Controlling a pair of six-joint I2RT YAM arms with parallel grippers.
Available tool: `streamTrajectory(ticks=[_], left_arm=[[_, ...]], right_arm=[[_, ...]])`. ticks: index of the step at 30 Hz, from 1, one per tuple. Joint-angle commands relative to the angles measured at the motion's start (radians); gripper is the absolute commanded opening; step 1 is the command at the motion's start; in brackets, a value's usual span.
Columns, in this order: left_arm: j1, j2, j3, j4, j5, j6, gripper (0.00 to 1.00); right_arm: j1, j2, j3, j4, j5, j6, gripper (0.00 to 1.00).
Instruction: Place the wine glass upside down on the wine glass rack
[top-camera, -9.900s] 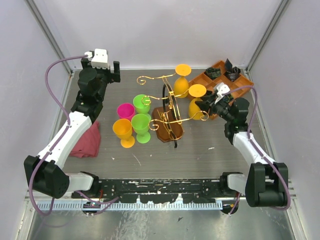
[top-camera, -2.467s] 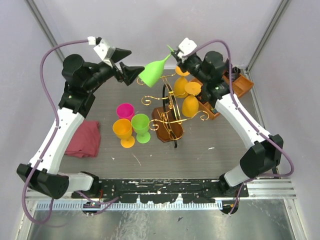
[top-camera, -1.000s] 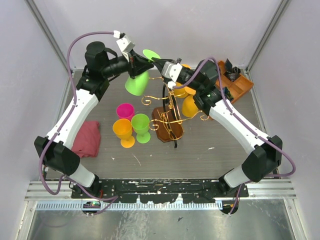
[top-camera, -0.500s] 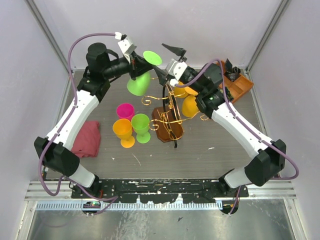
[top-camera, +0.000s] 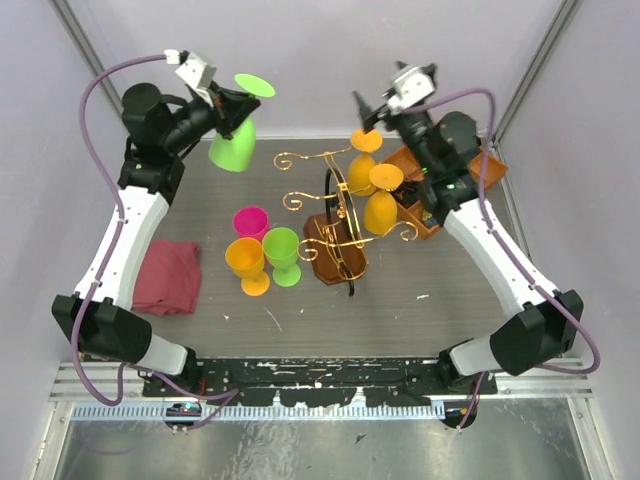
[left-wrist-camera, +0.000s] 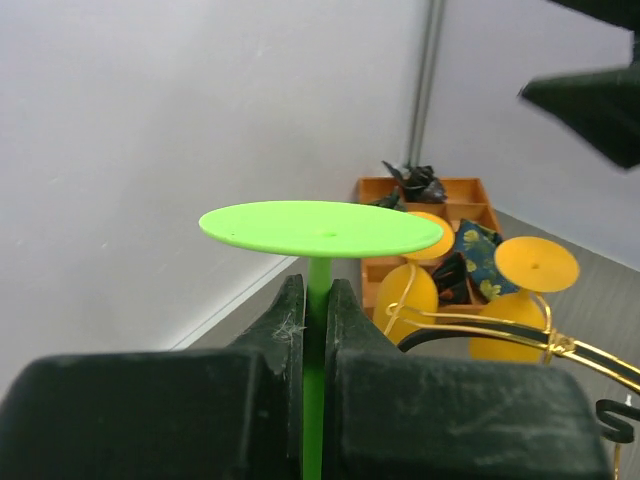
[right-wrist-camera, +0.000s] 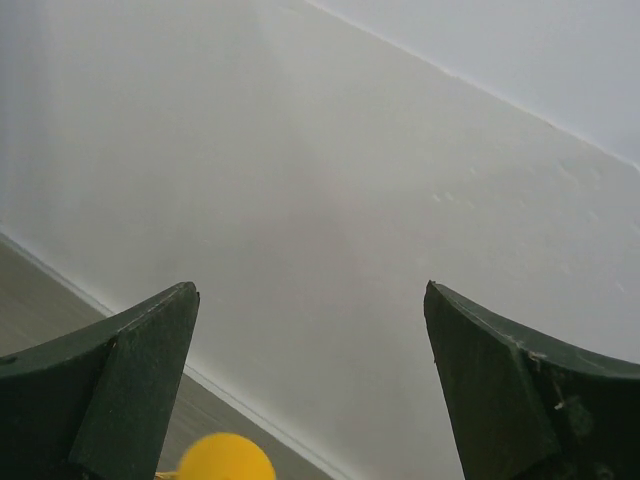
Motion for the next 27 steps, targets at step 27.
streamTrajectory(ticks=[27], left_arm=[[0.205, -0.169, -0.205, 0.195, -0.022, -0.156, 0.00]], right_arm=[[-0.623, -0.094, -0.366, -0.157, 0.553, 0.514, 1.00]])
